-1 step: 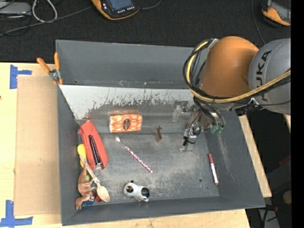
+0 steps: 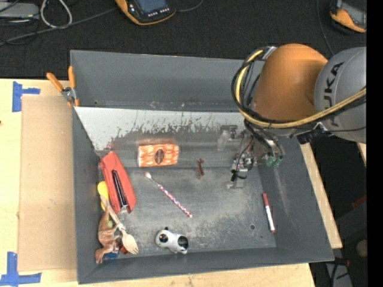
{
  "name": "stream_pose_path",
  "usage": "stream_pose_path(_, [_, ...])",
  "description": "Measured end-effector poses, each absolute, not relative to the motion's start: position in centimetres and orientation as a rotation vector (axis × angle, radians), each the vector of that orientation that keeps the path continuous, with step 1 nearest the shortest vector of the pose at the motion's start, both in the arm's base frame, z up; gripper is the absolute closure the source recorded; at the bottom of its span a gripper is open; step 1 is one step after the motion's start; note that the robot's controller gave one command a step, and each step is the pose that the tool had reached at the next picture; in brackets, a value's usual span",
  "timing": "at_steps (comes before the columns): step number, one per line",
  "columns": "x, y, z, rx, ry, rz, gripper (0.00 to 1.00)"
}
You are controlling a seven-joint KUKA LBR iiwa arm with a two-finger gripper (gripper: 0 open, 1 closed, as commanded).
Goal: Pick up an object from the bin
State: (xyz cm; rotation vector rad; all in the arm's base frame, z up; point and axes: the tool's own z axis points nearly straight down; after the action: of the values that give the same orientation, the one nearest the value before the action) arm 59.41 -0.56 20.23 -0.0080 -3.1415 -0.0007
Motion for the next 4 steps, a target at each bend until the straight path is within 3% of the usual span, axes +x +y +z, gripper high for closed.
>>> stream_pose_path(1, [61.7,2.9,10.4,-0.054,-3.143,-0.002,0.00])
stream_pose_path(2, [62.0,4.0,12.3,0.062,-3.147,0.000,0.00])
stream_pose_path(3, [61.9,2.2,11.0,0.023,-3.139,-0.003,0.00])
stream_pose_path(4, [61.9,10.9,7.7,-0.248,-3.140,-0.004,0.00])
